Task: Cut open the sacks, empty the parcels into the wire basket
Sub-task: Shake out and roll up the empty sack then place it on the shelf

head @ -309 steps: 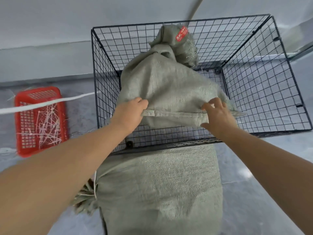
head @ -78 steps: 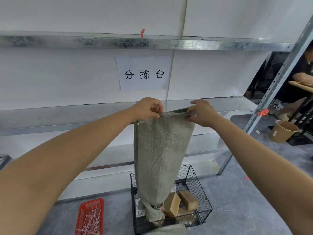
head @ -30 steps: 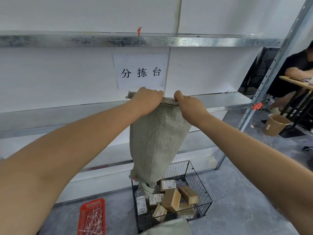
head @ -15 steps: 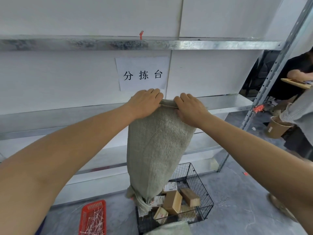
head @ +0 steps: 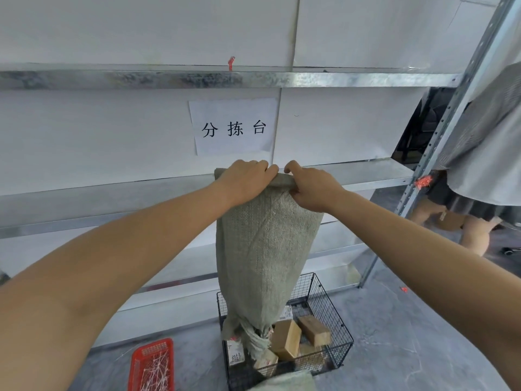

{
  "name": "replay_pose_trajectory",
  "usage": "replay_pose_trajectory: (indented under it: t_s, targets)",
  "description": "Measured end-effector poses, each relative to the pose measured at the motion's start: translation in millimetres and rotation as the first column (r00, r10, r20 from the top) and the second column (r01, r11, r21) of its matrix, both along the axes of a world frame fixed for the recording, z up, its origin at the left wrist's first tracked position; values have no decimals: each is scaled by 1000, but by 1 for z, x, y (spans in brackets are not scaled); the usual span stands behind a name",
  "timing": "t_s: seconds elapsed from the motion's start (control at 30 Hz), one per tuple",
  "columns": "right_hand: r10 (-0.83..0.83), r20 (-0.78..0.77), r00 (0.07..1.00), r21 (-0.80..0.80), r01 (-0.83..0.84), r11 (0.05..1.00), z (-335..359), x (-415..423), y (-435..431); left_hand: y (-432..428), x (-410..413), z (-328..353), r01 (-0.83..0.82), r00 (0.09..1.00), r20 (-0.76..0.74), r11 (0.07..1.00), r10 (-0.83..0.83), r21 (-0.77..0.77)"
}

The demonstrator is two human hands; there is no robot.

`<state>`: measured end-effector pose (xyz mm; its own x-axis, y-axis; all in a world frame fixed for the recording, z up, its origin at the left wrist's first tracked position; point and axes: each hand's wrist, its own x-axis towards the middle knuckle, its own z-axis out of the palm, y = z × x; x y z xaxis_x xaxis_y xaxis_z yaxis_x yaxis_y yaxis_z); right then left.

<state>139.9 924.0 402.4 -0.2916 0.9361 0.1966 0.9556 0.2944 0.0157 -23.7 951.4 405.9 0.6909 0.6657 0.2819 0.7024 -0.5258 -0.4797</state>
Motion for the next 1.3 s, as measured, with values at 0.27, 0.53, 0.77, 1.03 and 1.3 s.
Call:
replay_pose_trajectory:
  t_s: [0.27, 0.53, 0.77, 1.03, 1.3]
  targets:
    - [-62, 196, 979, 20, 59, 998, -9, 3, 2, -3, 2, -5, 75, 995, 58, 997, -76, 27]
    - [-20, 164, 986, 53, 12, 999, -4, 12, -7, -8, 8, -5, 83, 996, 29, 996, -82, -17]
    - [-31, 0, 1000, 127, 31, 991, -8, 15, -12, -12, 20, 7, -67, 980, 157, 952, 118, -298]
    - [-39, 111, 993, 0, 39, 999, -9, 22, -16, -13, 25, -3, 10, 995, 103, 993, 3, -121]
    - [-42, 76, 996, 182, 28, 983, -23, 26, -11, -11, 20, 3, 136, 978, 181, 976, -105, -168]
